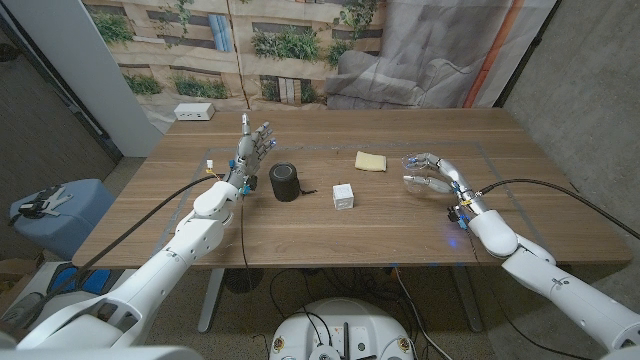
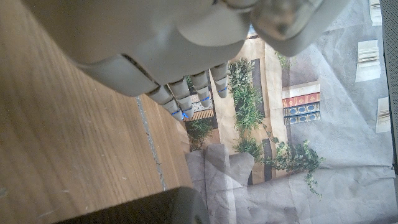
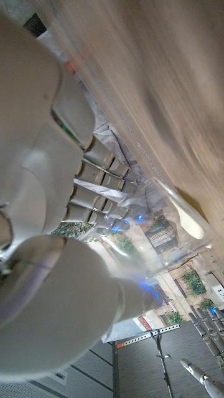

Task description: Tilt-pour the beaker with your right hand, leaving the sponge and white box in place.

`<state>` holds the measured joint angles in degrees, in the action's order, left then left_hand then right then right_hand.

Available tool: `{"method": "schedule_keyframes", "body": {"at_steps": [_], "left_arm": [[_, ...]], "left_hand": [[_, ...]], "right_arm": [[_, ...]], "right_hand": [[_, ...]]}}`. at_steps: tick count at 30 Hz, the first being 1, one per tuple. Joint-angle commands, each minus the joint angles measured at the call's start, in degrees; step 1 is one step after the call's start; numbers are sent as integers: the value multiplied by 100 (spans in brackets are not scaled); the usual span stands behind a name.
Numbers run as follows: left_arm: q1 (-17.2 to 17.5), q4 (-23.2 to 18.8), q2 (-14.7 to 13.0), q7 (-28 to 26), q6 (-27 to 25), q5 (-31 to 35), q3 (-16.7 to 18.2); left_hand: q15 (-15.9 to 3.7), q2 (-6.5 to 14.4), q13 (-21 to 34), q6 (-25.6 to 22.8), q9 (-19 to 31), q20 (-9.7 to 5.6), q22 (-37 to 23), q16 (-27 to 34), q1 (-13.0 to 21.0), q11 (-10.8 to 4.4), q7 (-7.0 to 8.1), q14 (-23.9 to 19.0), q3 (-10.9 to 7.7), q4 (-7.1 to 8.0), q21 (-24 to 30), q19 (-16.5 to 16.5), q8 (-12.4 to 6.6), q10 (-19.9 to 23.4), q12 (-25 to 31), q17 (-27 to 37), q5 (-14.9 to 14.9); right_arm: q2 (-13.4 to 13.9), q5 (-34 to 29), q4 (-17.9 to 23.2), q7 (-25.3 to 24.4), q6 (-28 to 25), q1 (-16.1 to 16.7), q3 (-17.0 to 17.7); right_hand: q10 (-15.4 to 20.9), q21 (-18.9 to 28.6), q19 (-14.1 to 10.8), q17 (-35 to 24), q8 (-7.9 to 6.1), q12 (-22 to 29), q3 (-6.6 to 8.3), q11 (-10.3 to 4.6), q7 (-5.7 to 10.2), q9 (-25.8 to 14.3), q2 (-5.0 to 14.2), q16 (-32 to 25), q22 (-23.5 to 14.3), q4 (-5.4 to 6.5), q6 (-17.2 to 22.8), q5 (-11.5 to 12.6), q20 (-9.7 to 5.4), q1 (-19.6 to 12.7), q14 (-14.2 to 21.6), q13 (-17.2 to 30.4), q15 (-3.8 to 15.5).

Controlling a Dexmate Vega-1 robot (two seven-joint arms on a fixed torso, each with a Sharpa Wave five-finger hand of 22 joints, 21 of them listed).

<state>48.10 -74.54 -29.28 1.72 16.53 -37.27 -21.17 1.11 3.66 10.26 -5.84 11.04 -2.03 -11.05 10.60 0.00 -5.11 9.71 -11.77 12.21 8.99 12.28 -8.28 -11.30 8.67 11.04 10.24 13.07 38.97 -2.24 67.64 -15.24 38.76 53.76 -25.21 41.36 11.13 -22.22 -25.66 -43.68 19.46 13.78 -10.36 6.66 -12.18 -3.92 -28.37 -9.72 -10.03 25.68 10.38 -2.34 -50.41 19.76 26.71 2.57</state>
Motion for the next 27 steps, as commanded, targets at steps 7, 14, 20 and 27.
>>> {"method": "schedule_keyframes", "body": {"at_steps": [7, 14, 20, 27], "left_arm": [[-3, 5, 3, 1, 1, 1, -2], [-2, 4, 3, 1, 0, 0, -1], [-3, 6, 2, 2, 1, 1, -1], [-3, 4, 2, 2, -1, 0, -1]], "left_hand": [[8, 145, 17, -5, 23, -57, -18, 24, 8, 1, 52, -28, 50, 1, 42, -36, -22, 54, 33, 31, 24], [6, 145, 17, -4, 23, -59, -18, 29, 8, -3, 55, -39, 50, 1, 42, -37, -22, 54, 33, 31, 24], [4, 145, 17, -5, 23, -57, -18, 27, 7, 7, 52, -34, 50, 1, 41, -35, -22, 55, 34, 31, 24], [-2, 145, 17, -7, 23, -58, -18, 27, 8, 4, 53, -35, 50, 1, 42, -38, -23, 54, 33, 31, 24]], "right_arm": [[-96, -152, -15, -379, -392, 40, -201], [-117, -137, -1, -428, -540, 18, -262], [-131, -76, -21, -434, -532, 14, -301], [-78, 38, -19, -353, -503, 47, -310]], "right_hand": [[295, -2, 29, -12, 9, -6, 37, -207, 601, -14, 797, -23, -25, 68, 603, -10, -175, -841, -15, 6, 823], [312, -7, 68, -14, 10, -26, 27, -205, 601, -15, 827, -38, -25, 97, 624, -6, -182, -829, -24, 6, 819], [320, -6, 78, -15, 11, -31, 27, -205, 601, -15, 843, -44, -25, 104, 633, -1, -179, -830, -29, 11, 824], [291, 1, 74, -14, 26, -56, 16, -200, 602, -14, 839, -50, -25, 105, 612, 2, -169, -828, -34, 10, 818]]}}
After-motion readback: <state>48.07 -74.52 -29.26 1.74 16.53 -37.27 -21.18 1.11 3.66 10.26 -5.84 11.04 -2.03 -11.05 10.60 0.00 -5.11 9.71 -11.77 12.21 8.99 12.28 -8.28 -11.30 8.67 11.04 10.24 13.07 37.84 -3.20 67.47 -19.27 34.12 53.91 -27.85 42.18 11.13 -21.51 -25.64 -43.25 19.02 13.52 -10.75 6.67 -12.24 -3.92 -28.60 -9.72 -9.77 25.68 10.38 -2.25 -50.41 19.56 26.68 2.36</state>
